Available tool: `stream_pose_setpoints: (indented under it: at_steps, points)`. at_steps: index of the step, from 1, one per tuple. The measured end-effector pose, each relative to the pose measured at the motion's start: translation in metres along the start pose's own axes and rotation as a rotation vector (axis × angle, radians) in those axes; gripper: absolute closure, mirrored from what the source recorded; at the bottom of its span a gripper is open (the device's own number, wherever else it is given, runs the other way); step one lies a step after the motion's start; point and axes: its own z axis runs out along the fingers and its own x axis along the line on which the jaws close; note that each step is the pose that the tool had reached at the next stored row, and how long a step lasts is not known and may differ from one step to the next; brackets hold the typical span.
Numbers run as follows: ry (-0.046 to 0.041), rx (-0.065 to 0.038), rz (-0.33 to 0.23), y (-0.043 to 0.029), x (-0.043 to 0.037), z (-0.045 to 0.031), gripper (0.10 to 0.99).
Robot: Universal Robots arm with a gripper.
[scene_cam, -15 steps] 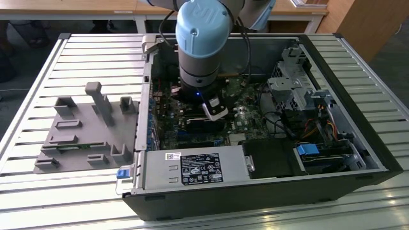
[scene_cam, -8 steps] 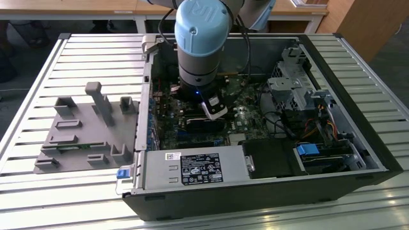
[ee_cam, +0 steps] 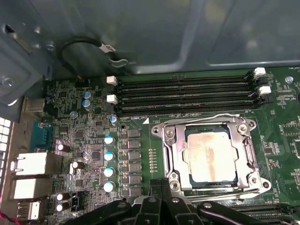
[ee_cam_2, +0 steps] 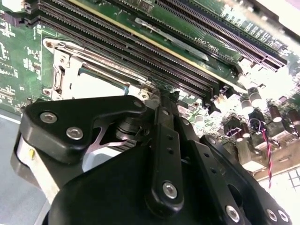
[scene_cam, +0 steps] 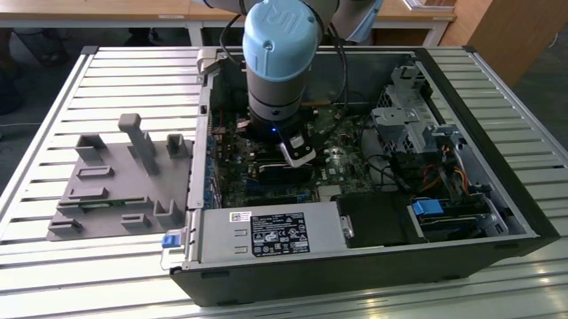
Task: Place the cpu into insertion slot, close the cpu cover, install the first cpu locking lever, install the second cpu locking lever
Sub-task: 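Install the second cpu locking lever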
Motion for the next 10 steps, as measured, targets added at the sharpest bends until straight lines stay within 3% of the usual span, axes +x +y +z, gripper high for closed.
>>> stream_pose_setpoints:
  at_steps: [5, 10]
  points:
    - [-0.0001, 0.0, 0.0, -0.0014, -0.0001, 0.0014, 0.98]
    - [-0.0001, 0.0, 0.0, -0.001, -0.0001, -0.0044, 0.98]
